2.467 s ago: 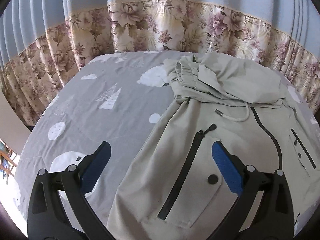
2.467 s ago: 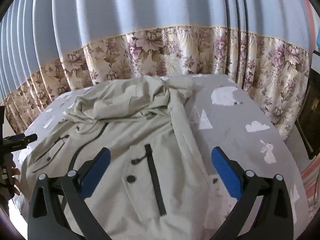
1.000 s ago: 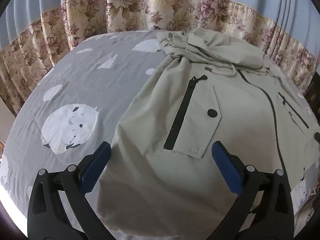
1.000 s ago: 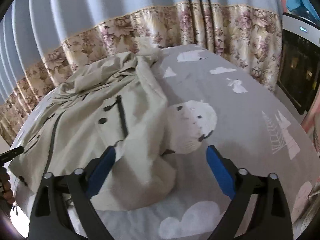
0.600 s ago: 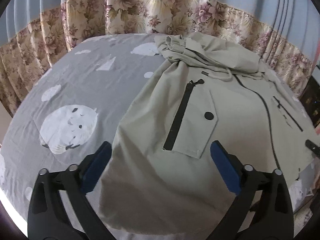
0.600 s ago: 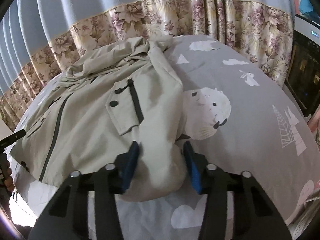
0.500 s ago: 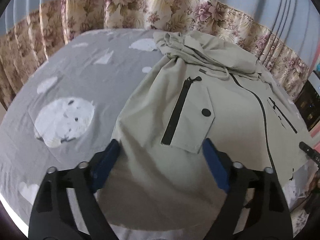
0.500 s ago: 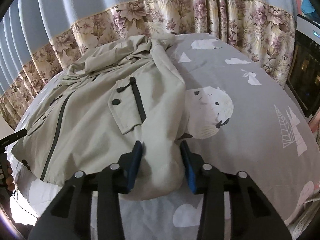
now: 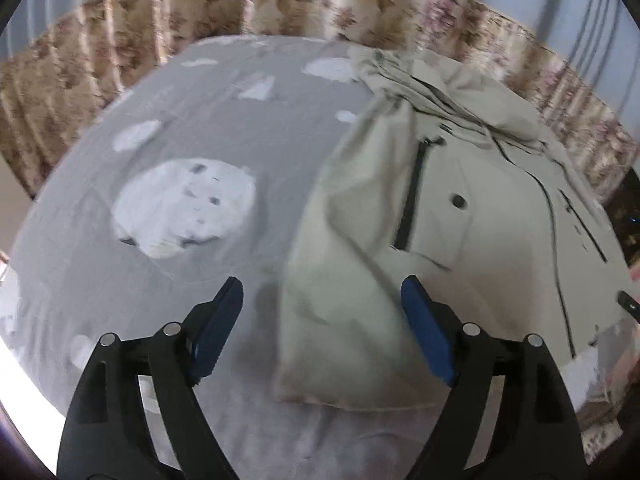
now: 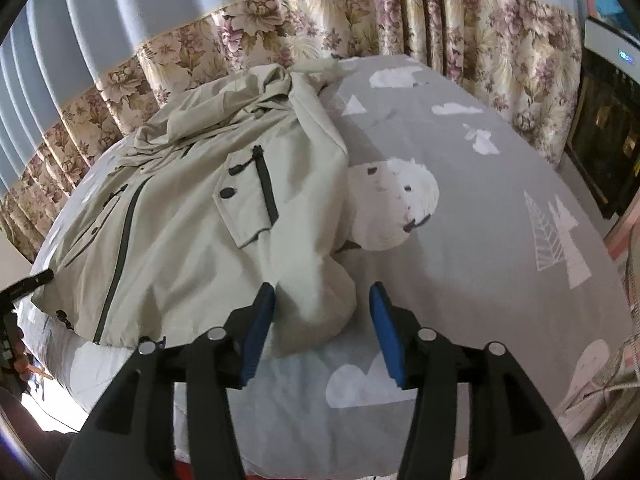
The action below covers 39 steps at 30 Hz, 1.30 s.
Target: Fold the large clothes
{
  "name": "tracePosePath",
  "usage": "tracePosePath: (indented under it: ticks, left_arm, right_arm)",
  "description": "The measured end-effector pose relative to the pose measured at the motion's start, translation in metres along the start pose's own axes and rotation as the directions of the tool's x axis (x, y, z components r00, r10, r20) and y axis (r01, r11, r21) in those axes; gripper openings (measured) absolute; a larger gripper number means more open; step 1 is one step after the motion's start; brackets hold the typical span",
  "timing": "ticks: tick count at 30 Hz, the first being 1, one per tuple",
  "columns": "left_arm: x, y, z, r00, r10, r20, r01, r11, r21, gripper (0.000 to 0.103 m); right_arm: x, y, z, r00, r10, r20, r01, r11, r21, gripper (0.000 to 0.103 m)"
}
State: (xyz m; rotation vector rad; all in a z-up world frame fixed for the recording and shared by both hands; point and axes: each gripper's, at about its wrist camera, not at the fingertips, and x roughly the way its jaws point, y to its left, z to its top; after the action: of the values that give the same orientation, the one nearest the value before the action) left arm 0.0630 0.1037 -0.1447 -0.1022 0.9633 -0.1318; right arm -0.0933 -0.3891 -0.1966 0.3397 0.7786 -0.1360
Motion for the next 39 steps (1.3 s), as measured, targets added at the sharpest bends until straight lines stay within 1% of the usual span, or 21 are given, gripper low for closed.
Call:
tracePosePath:
  ticks: [3,5,6,7,8,9,10,11,12,14,17,19,21,24,25,27,29,30,33,36,39]
  left_arm:
    - [0.007,-0.012,-0.006,0.999,-0.025,-0.030,0.026,0.999,0.024,0.078]
    - [0.006,-0.016,-0.009,1.000,-0.019,-0.024,0.020,0.999,0.026,0.071]
    - [0.004,-0.017,-0.010,0.999,-0.024,-0.022,0.025,0.999,0.029,0.067]
    - [0.003,-0.016,-0.009,0.999,-0.030,-0.023,0.031,0.999,0.028,0.059]
    - [0.002,-0.014,-0.009,0.999,-0.039,-0.027,0.039,0.999,0.026,0.051]
    - [0.002,-0.012,-0.007,0.998,-0.053,-0.031,0.054,0.998,0.020,0.045]
    - [0.001,-0.011,-0.006,0.997,-0.074,-0.037,0.074,0.997,0.018,0.035]
    - [0.001,-0.011,-0.003,0.995,-0.089,-0.042,0.090,0.996,0.016,0.029]
    - [0.001,-0.011,0.001,0.994,-0.104,-0.046,0.104,0.994,0.012,0.028]
    - [0.001,-0.014,0.008,0.990,-0.134,-0.051,0.135,0.991,0.017,0.021]
    - [-0.002,-0.023,0.020,0.989,-0.146,-0.035,0.148,0.987,0.059,0.019]
    - [-0.005,-0.031,0.033,0.988,-0.152,-0.021,0.154,0.984,0.093,0.018]
    - [-0.009,-0.037,0.048,0.990,-0.142,0.004,0.140,0.982,0.130,0.017]
    - [-0.024,-0.044,0.073,0.987,-0.145,0.067,0.132,0.977,0.168,0.016]
    - [-0.031,-0.047,0.081,0.985,-0.145,0.092,0.127,0.975,0.181,0.016]
    - [-0.045,-0.053,0.098,0.980,-0.146,0.137,0.116,0.972,0.206,0.016]
    - [-0.057,-0.060,0.116,0.973,-0.146,0.178,0.103,0.968,0.227,0.015]
    - [-0.060,-0.062,0.123,0.971,-0.144,0.190,0.098,0.968,0.232,0.015]
    - [-0.064,-0.070,0.149,0.965,-0.130,0.226,0.075,0.969,0.236,0.013]
    - [-0.059,-0.076,0.181,0.960,-0.122,0.254,0.064,0.972,0.225,0.012]
    - [-0.042,-0.084,0.215,0.961,-0.106,0.257,0.046,0.972,0.229,0.012]
  right_arm:
    - [0.004,0.001,0.000,1.000,0.006,-0.015,-0.006,1.000,0.013,0.050]
    - [0.005,0.002,-0.001,0.999,0.013,-0.032,-0.013,1.000,0.012,0.049]
    - [0.006,0.003,-0.001,0.999,0.018,-0.032,-0.017,1.000,0.010,0.045]
    - [0.007,0.004,0.000,0.999,0.025,-0.031,-0.025,1.000,0.009,0.042]
    - [0.010,0.005,0.001,0.998,0.038,-0.041,-0.038,0.999,0.005,0.035]
    - [0.012,0.006,0.001,0.998,0.051,-0.048,-0.051,0.999,0.000,0.023]
    - [0.013,0.009,0.002,0.997,0.064,-0.052,-0.065,0.998,-0.008,0.018]
    - [0.013,0.012,0.003,0.997,0.061,-0.050,-0.062,0.998,-0.026,0.016]
    - [0.013,0.014,0.005,0.997,0.058,-0.048,-0.059,0.997,-0.039,0.014]
    - [0.011,0.018,0.012,0.998,0.061,-0.035,-0.063,0.996,-0.065,0.013]
    - [0.001,0.027,0.031,0.998,0.059,0.013,-0.057,0.988,-0.141,0.012]
    - [-0.010,0.039,0.052,0.996,0.056,0.069,-0.040,0.976,-0.212,0.012]
    - [-0.019,0.050,0.069,0.992,0.051,0.117,-0.019,0.964,-0.265,0.012]
    - [-0.031,0.069,0.098,0.979,0.030,0.200,0.043,0.936,-0.350,0.012]
    - [-0.036,0.077,0.111,0.972,0.022,0.233,0.072,0.920,-0.386,0.011]
    - [-0.043,0.090,0.127,0.961,0.012,0.278,0.113,0.897,-0.428,0.011]
    - [-0.049,0.097,0.140,0.952,0.011,0.305,0.133,0.883,-0.450,0.010]
    - [-0.053,0.103,0.151,0.945,0.011,0.328,0.151,0.873,-0.464,0.010]
    - [-0.056,0.112,0.174,0.933,0.009,0.359,0.182,0.850,-0.494,0.010]
    - [-0.050,0.119,0.206,0.925,0.006,0.380,0.207,0.832,-0.515,0.010]
    - [-0.030,0.115,0.239,0.936,-0.010,0.352,0.199,0.839,-0.506,0.010]
